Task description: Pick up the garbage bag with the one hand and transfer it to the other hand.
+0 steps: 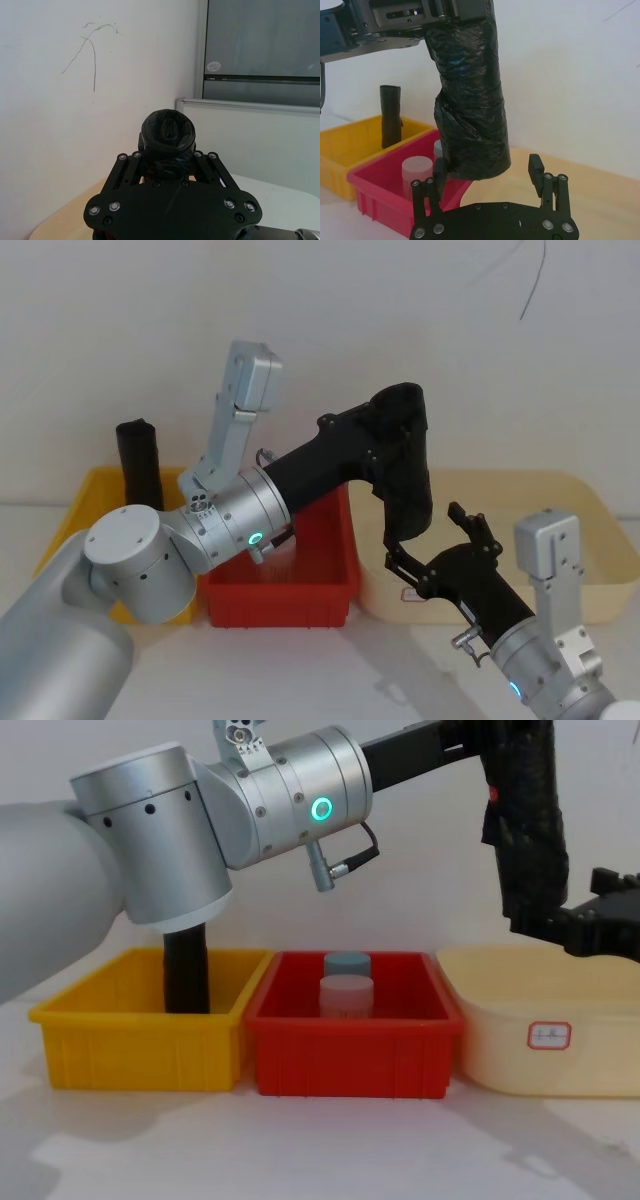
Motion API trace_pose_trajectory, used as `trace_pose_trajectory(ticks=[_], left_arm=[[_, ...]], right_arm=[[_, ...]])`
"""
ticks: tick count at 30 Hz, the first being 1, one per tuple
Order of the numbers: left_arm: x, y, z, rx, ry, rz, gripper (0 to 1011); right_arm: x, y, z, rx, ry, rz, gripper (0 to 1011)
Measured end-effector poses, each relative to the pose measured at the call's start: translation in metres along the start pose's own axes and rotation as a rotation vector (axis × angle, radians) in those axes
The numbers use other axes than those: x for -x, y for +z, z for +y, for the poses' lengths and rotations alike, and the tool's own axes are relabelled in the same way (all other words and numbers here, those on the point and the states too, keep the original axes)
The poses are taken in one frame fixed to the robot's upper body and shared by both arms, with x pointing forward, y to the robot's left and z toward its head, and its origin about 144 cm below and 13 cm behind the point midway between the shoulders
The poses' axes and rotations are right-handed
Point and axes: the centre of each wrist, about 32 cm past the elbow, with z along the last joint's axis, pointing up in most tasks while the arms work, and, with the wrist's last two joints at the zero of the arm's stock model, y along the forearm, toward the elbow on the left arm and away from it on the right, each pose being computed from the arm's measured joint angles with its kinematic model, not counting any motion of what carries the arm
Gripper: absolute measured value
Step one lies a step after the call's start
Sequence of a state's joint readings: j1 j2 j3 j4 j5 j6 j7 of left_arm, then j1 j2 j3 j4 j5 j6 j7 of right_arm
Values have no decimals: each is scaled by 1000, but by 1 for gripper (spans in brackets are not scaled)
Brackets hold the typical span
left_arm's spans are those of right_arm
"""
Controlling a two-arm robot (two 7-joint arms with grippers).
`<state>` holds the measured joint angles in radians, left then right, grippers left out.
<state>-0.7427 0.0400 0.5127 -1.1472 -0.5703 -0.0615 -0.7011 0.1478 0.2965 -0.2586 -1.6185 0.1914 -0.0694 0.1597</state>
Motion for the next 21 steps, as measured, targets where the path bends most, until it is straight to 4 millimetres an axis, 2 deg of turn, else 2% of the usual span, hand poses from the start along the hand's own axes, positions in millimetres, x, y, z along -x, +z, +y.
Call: trace_pose_trajectory(ticks=[21], left_arm=[[0,0,0,0,0,0,375]], right_arm=[[-1,2,18,-17,10,-4,1000]])
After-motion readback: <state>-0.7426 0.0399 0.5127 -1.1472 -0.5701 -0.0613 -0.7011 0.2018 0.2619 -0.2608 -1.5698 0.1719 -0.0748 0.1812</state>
